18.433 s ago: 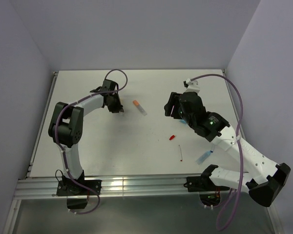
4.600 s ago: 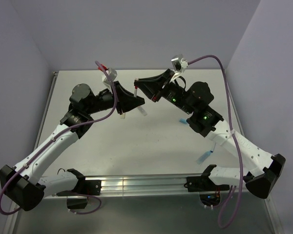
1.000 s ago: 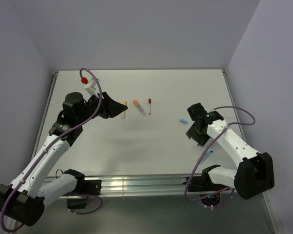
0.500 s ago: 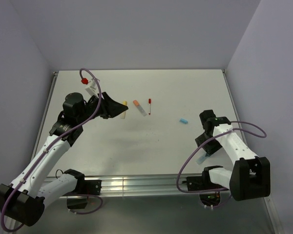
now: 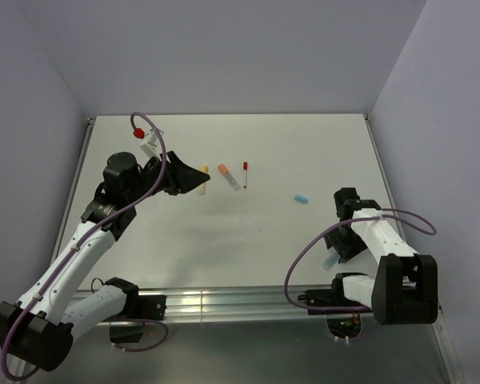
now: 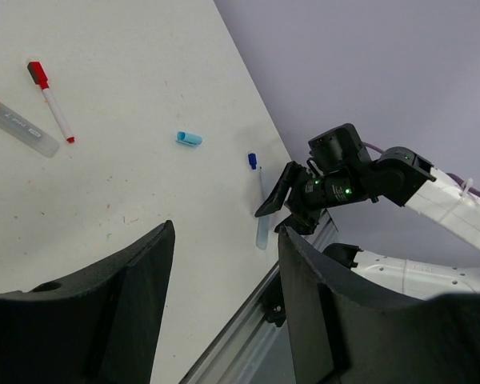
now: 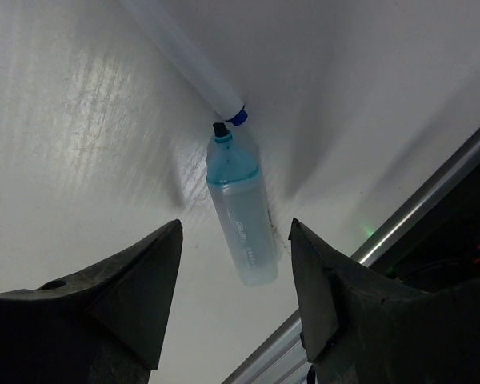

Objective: Insert the pens into the pen caps

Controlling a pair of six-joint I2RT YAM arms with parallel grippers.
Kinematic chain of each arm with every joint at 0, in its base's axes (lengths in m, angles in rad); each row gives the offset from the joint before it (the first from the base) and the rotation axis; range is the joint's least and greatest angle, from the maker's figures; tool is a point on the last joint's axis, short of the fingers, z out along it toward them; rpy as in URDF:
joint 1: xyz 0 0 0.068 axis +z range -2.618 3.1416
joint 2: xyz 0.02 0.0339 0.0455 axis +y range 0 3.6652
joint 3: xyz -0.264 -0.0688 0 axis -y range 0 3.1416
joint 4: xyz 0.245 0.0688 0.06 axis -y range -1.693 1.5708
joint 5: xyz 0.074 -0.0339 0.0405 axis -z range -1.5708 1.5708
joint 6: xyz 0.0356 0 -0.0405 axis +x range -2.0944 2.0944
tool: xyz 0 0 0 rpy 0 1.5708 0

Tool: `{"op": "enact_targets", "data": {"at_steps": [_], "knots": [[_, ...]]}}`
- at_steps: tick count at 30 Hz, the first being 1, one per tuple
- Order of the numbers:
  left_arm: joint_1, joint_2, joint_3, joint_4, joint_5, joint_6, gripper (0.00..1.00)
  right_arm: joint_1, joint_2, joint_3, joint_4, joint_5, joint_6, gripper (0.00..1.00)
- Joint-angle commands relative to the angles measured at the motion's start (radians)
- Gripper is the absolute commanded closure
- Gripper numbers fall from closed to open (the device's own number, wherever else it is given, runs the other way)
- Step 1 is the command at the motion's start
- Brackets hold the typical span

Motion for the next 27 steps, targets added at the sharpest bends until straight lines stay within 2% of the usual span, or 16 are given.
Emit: {"op": "enact_targets", "data": {"at_steps": [1, 6, 7, 9, 12, 13, 15, 20, 22, 24, 27], "knots": [[0.003, -0.002, -0.006, 0.055, 0.021, -0.009, 0.41, -0.008, 0.008, -0.050, 0.090, -0.012, 0.008, 0.37], [0.003, 0.001, -0.009, 0.055, 0.017, -0.009, 0.41, -0.008, 0.011, -0.111, 0.172, -0.053, 0.024, 0.51], [0.003, 0.002, -0.010, 0.054, 0.017, -0.008, 0.40, -0.008, 0.017, -0.122, 0.182, -0.058, 0.025, 0.56], [0.003, 0.008, -0.012, 0.052, 0.017, -0.006, 0.41, -0.008, 0.017, -0.119, 0.185, -0.056, 0.021, 0.60], [0.003, 0.019, -0.007, 0.045, 0.012, 0.000, 0.41, -0.008, 0.019, -0.116, 0.202, -0.058, 0.007, 0.81], [0.003, 0.021, -0.007, 0.043, 0.011, 0.002, 0.41, -0.008, 0.031, -0.110, 0.206, -0.059, 0.001, 0.93], [0.003, 0.024, -0.012, 0.045, 0.011, 0.011, 0.40, -0.005, 0.046, -0.096, 0.220, -0.059, -0.031, 1.00], [0.003, 0.056, -0.060, 0.077, 0.046, 0.012, 0.41, 0.061, 0.026, -0.055, 0.258, -0.055, -0.064, 1.00], [0.003, 0.091, -0.079, 0.149, 0.119, -0.024, 0.42, 0.101, 0.008, -0.032, 0.284, -0.056, -0.074, 1.00], [0.003, 0.111, -0.093, 0.230, 0.178, -0.061, 0.42, 0.171, -0.003, 0.031, 0.294, -0.061, -0.081, 1.00], [0.005, 0.142, -0.090, 0.282, 0.267, -0.081, 0.37, 0.308, -0.017, 0.169, 0.291, -0.015, -0.096, 1.00]]}}
